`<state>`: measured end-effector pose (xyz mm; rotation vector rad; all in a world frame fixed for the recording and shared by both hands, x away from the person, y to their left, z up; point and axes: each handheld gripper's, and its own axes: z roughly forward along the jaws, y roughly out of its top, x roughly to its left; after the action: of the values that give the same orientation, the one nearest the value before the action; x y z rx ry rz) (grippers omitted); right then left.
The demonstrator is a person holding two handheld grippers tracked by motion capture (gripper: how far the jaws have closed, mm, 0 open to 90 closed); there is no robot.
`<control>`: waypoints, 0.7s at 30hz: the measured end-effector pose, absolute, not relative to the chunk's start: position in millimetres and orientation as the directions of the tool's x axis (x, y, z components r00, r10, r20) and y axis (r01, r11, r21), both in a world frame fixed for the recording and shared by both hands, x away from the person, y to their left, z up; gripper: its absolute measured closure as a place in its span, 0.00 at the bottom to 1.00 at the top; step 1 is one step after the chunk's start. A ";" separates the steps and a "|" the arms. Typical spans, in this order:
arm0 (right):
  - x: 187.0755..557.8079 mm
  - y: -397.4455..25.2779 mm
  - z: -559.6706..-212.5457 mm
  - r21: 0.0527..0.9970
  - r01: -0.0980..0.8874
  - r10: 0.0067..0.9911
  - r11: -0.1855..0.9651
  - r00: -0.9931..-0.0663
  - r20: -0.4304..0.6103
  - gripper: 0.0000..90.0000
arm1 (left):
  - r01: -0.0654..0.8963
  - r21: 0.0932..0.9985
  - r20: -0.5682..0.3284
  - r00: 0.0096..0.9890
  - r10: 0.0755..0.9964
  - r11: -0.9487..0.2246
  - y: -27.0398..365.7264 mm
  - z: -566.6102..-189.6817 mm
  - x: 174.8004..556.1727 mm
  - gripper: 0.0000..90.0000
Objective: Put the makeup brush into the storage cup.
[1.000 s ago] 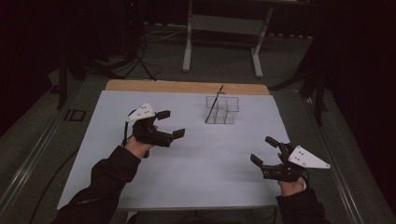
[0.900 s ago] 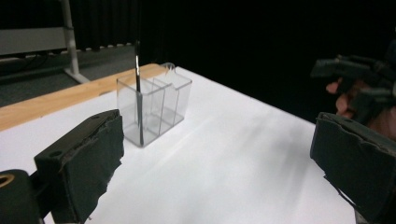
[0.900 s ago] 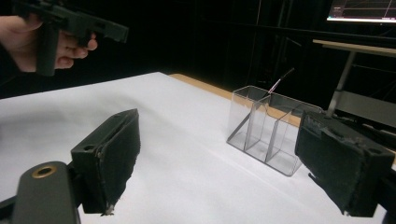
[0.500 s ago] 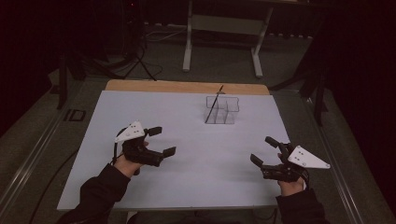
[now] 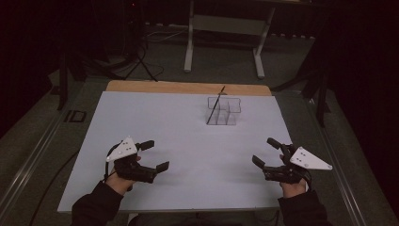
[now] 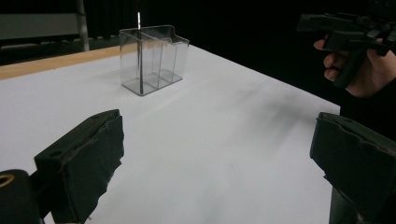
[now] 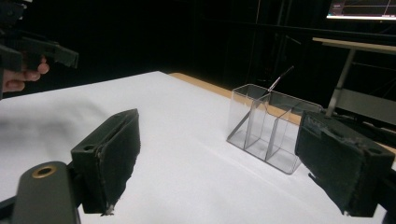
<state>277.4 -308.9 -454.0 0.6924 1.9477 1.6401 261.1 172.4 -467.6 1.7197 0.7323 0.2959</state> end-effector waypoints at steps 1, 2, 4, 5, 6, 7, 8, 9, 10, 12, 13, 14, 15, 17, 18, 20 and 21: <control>277.3 -308.8 -454.0 0.987 0.064 0.663 0.147 -0.747 -0.050 0.15 | 0.312 0.943 -0.177 0.770 0.613 -0.119 173.8 -468.8 259.7 0.04; 277.1 -308.6 -454.0 0.987 0.065 0.663 0.147 -0.747 -0.050 0.15 | 0.309 0.944 -0.175 0.770 0.614 -0.119 175.1 -470.0 258.6 0.04; 276.9 -308.2 -454.0 0.987 0.067 0.662 0.146 -0.748 -0.047 0.15 | 0.304 0.944 -0.162 0.763 0.625 -0.127 178.2 -472.0 256.0 0.04; 276.9 -308.1 -453.9 0.987 0.066 0.662 0.147 -0.748 -0.048 0.15 | 0.303 0.945 -0.162 0.760 0.629 -0.123 180.0 -473.1 255.0 0.04; 276.8 -308.1 -453.9 0.987 0.067 0.662 0.147 -0.748 -0.048 0.15 | 0.299 0.947 -0.163 0.757 0.633 -0.114 182.0 -474.3 253.9 0.04; 276.9 -308.2 -454.0 0.987 0.067 0.662 0.147 -0.748 -0.048 0.16 | 0.294 0.949 -0.160 0.754 0.637 -0.110 184.2 -475.3 252.8 0.04; 276.9 -308.3 -454.0 0.987 0.067 0.662 0.147 -0.748 -0.048 0.15 | 0.287 0.952 -0.152 0.751 0.643 -0.110 186.2 -476.2 251.9 0.04; 277.1 -308.4 -454.1 0.987 0.066 0.662 0.148 -0.748 -0.050 0.15 | 0.275 0.955 -0.144 0.750 0.645 -0.107 188.5 -477.2 251.1 0.04; 277.2 -308.5 -454.1 0.987 0.067 0.662 0.147 -0.748 -0.048 0.15 | 0.268 0.958 -0.138 0.749 0.648 -0.105 191.0 -478.1 250.9 0.04; 277.1 -308.4 -454.0 0.987 0.066 0.662 0.147 -0.748 -0.049 0.15 | 0.257 0.961 -0.132 0.744 0.655 -0.099 193.5 -479.1 250.6 0.04; 277.2 -308.3 -453.9 0.987 0.065 0.662 0.148 -0.748 -0.050 0.15 | 0.237 0.967 -0.120 0.740 0.661 -0.090 198.3 -481.0 251.4 0.04; 277.0 -308.1 -453.9 0.987 0.066 0.661 0.148 -0.748 -0.049 0.15 | 0.231 0.968 -0.109 0.736 0.668 -0.097 200.2 -481.9 252.2 0.04; 277.0 -307.9 -453.8 0.986 0.065 0.660 0.151 -0.750 -0.052 0.15 | 0.226 0.968 -0.096 0.733 0.673 -0.109 201.9 -483.1 253.3 0.04; 276.8 -307.5 -453.8 0.986 0.065 0.658 0.153 -0.751 -0.052 0.15 | 0.213 0.970 -0.076 0.724 0.686 -0.117 205.8 -486.0 254.6 0.04; 276.7 -307.4 -453.7 0.986 0.064 0.658 0.154 -0.751 -0.054 0.15 | 0.215 0.970 -0.078 0.724 0.685 -0.117 208.5 -487.4 255.4 0.04; 276.1 -307.3 -453.3 0.986 0.061 0.659 0.153 -0.750 -0.055 0.15 | 0.209 0.971 -0.072 0.716 0.694 -0.115 214.3 -491.4 256.4 0.04; 275.9 -307.3 -453.1 0.986 0.061 0.659 0.153 -0.750 -0.056 0.15 | 0.214 0.971 -0.080 0.712 0.698 -0.107 217.5 -493.5 257.2 0.04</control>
<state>275.9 -307.3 -453.1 0.6838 1.9539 1.6354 257.2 217.5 -493.5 1.6664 0.7433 0.4797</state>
